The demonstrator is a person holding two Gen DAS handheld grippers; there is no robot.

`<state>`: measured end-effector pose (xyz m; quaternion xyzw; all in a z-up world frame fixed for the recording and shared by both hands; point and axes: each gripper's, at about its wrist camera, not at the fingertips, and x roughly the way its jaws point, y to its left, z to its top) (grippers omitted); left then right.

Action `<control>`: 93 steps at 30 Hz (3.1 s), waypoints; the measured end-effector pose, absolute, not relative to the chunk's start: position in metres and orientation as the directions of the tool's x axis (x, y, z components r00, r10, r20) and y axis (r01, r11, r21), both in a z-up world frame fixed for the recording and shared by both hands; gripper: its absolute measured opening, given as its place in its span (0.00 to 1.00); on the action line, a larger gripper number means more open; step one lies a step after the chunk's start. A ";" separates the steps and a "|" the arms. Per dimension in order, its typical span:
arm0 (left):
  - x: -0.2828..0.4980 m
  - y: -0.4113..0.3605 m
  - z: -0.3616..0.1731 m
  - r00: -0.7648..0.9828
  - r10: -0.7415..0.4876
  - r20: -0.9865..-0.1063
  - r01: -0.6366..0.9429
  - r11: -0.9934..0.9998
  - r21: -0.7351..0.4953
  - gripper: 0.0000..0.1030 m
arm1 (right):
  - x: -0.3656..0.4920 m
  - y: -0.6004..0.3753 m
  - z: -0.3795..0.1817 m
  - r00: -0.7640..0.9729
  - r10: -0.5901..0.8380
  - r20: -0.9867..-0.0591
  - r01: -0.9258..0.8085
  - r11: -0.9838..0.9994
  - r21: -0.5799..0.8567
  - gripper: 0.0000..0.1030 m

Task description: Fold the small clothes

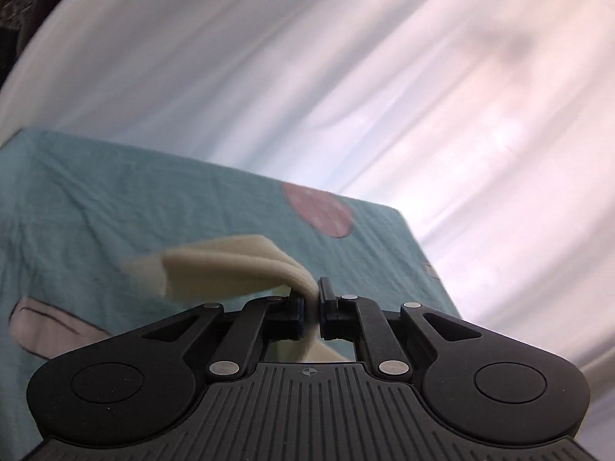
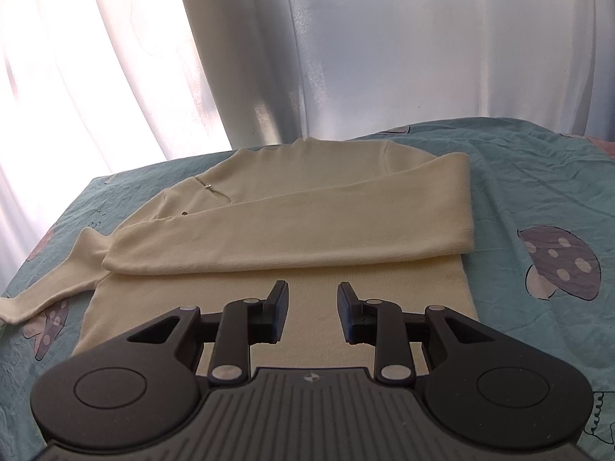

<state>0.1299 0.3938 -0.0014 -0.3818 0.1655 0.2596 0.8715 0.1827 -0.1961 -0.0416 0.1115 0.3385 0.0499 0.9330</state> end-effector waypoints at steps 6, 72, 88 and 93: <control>0.165 0.259 0.068 0.951 0.059 -0.304 -0.190 0.886 -0.422 0.08 | 0.179 -0.198 -0.040 0.779 0.170 -0.604 -0.009 0.965 0.261 0.26; 0.213 0.112 -0.041 0.701 -0.109 -0.705 -0.101 0.963 -0.249 0.83 | 0.277 -0.233 -0.049 0.760 0.170 -0.627 -0.062 0.980 0.190 0.07; 0.223 0.131 -0.046 0.691 -0.030 -0.722 -0.183 0.959 -0.215 0.84 | 0.283 -0.247 -0.059 0.761 -0.088 -0.643 0.087 0.996 -0.033 0.09; 0.214 0.142 -0.035 0.708 -0.003 -0.706 -0.208 0.955 -0.212 0.84 | 0.270 -0.260 -0.052 0.769 -0.203 -0.606 0.204 0.977 -0.068 0.18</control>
